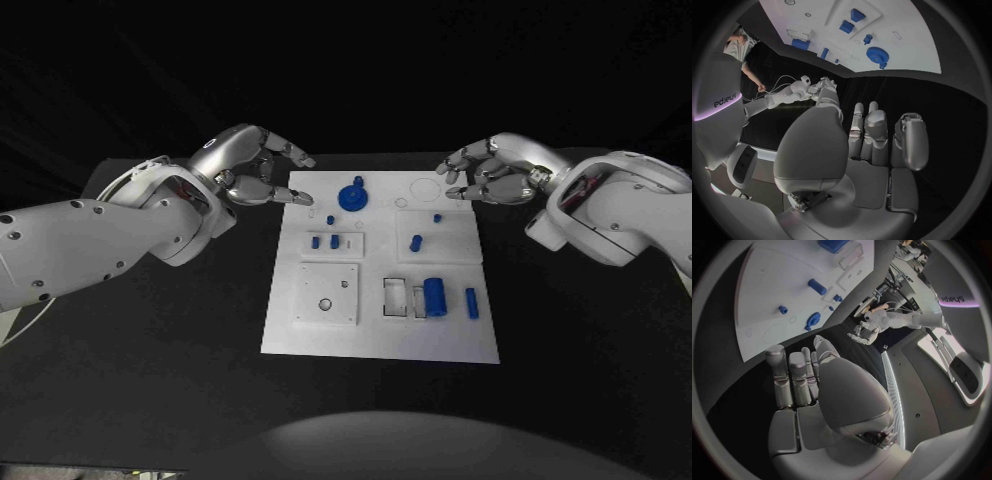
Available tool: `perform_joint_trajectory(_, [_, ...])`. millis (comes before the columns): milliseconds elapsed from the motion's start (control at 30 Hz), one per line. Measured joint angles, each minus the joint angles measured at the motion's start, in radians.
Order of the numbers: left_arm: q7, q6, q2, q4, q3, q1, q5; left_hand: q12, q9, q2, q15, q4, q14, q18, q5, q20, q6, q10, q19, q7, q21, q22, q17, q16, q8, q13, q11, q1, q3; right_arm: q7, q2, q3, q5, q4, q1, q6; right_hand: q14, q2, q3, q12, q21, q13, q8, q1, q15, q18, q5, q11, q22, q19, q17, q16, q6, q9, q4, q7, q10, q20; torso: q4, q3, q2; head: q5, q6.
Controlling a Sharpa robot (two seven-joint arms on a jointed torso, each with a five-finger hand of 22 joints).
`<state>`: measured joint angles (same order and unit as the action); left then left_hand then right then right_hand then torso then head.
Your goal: Assemble the parts on the task board
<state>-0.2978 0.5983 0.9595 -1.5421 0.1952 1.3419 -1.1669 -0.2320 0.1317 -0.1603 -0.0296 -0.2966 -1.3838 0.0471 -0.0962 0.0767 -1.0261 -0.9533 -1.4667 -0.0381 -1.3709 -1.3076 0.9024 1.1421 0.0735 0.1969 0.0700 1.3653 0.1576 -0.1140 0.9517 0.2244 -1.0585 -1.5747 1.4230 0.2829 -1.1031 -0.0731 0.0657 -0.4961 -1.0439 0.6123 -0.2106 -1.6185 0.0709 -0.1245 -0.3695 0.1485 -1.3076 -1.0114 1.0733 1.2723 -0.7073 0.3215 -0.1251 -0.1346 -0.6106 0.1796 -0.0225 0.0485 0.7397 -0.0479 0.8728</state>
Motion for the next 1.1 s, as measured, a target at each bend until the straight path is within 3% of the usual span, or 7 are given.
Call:
perform_joint_trajectory(200, [-0.022, 0.000, -0.003, 0.003, 0.005, 0.000, 0.033, -0.015, -0.003, 0.035, 0.001, 0.002, -0.001, 0.000, -0.056, 0.005, -0.007, 0.001, 0.002, -0.007, 0.000, 0.000, 0.005, 0.004, 0.000, -0.003, 0.001, 0.017, -0.024, 0.059, -0.040, 0.000, -0.211, 0.046, -0.023, 0.016, -0.001, 0.032, -0.037, -0.004, -0.002, 0.000, 0.009, 0.033, -0.001, 0.000, -0.022, 0.002, 0.000, -0.006, -0.035, 0.001, -0.036, -0.004, 0.005, 0.010, 0.059, -0.002, 0.0032, -0.0025, 0.001, 0.013, 0.000])
perform_joint_trajectory(467, [-0.035, -0.001, -0.005, 0.005, 0.007, -0.001, 0.049, -0.026, -0.007, 0.054, 0.005, 0.000, -0.005, 0.000, -0.117, 0.007, -0.016, 0.001, 0.000, -0.011, -0.007, 0.000, 0.019, 0.020, 0.000, -0.007, 0.001, 0.036, -0.041, 0.107, -0.071, 0.001, -0.416, 0.071, -0.041, 0.014, -0.100, 0.107, -0.091, -0.050, -0.095, 0.004, 0.002, 0.145, -0.004, 0.000, -0.199, -0.004, 0.000, -0.125, 0.035, 0.091, -0.086, 0.025, -0.044, 0.024, 0.017, -0.002, 0.0064, -0.0056, 0.001, 0.024, 0.000])
perform_joint_trajectory(600, [-0.039, -0.002, -0.006, 0.005, 0.008, -0.001, 0.052, -0.027, -0.007, 0.058, 0.007, 0.003, -0.007, 0.000, -0.127, 0.007, -0.030, 0.001, 0.000, -0.005, -0.007, 0.000, 0.024, 0.025, 0.001, -0.008, 0.001, 0.040, -0.044, 0.123, -0.077, 0.000, -0.475, 0.071, -0.044, 0.007, -0.112, 0.137, -0.107, -0.054, -0.118, 0.002, 0.004, 0.198, -0.005, 0.000, -0.208, -0.006, 0.000, -0.145, 0.042, 0.105, -0.088, 0.032, -0.063, 0.026, 0.012, -0.004, 0.0064, -0.0056, 0.000, 0.024, 0.000])
perform_joint_trajectory(700, [-0.043, -0.002, -0.006, 0.005, 0.008, -0.001, 0.052, -0.035, -0.007, 0.077, 0.008, 0.004, -0.008, 0.000, -0.133, 0.007, -0.050, 0.001, 0.000, 0.003, -0.012, 0.000, 0.029, 0.031, 0.006, -0.009, 0.001, 0.045, -0.050, 0.135, -0.079, 0.000, -0.514, 0.070, -0.046, -0.001, -0.112, 0.159, -0.107, -0.062, -0.118, 0.002, 0.010, 0.269, -0.005, 0.000, -0.219, -0.006, 0.000, -0.154, 0.034, 0.109, -0.108, 0.041, -0.104, 0.035, 0.012, -0.003, 0.0058, -0.0066, 0.000, 0.022, 0.000])
perform_joint_trajectory(833, [-0.048, -0.001, -0.012, 0.006, 0.008, -0.001, 0.052, -0.035, -0.007, 0.077, 0.006, 0.004, -0.011, 0.000, -0.138, 0.007, -0.058, 0.001, 0.000, 0.003, -0.012, 0.000, 0.030, 0.031, 0.010, -0.010, 0.001, 0.045, -0.050, 0.143, -0.077, 0.000, -0.544, 0.067, -0.051, -0.005, -0.112, 0.179, -0.115, -0.068, -0.124, 0.004, 0.018, 0.328, -0.005, 0.000, -0.221, -0.005, 0.000, -0.154, 0.023, 0.115, -0.112, 0.051, -0.144, 0.036, 0.012, -0.003, 0.0049, -0.0068, 0.001, 0.020, 0.000])
perform_joint_trajectory(967, [-0.052, -0.001, -0.018, 0.009, 0.008, -0.001, 0.052, -0.035, -0.007, 0.078, 0.006, 0.004, -0.011, 0.000, -0.139, 0.007, -0.062, 0.001, 0.000, 0.006, -0.012, 0.000, 0.030, 0.031, 0.010, -0.010, 0.001, 0.046, -0.050, 0.145, -0.076, 0.000, -0.561, 0.065, -0.053, -0.010, -0.112, 0.180, -0.129, -0.068, -0.124, 0.004, 0.023, 0.327, -0.005, 0.000, -0.217, -0.006, 0.000, -0.154, 0.008, 0.115, -0.117, 0.058, -0.137, 0.039, 0.012, -0.003, 0.0029, -0.0068, 0.001, 0.019, 0.000])
perform_joint_trajectory(1100, [-0.053, -0.001, -0.021, 0.012, 0.008, -0.002, 0.051, -0.041, -0.007, 0.087, 0.006, 0.003, -0.011, 0.000, -0.150, 0.007, -0.064, 0.001, 0.000, 0.008, -0.012, 0.000, 0.029, 0.031, 0.010, -0.011, 0.001, 0.056, -0.055, 0.145, -0.080, 0.000, -0.571, 0.065, -0.058, -0.015, -0.099, 0.185, -0.170, -0.085, -0.119, 0.013, 0.023, 0.280, -0.010, 0.000, -0.241, -0.007, 0.000, -0.152, -0.008, 0.115, -0.131, 0.083, -0.098, 0.047, 0.011, -0.004, 0.0021, -0.0068, 0.002, 0.020, 0.000])
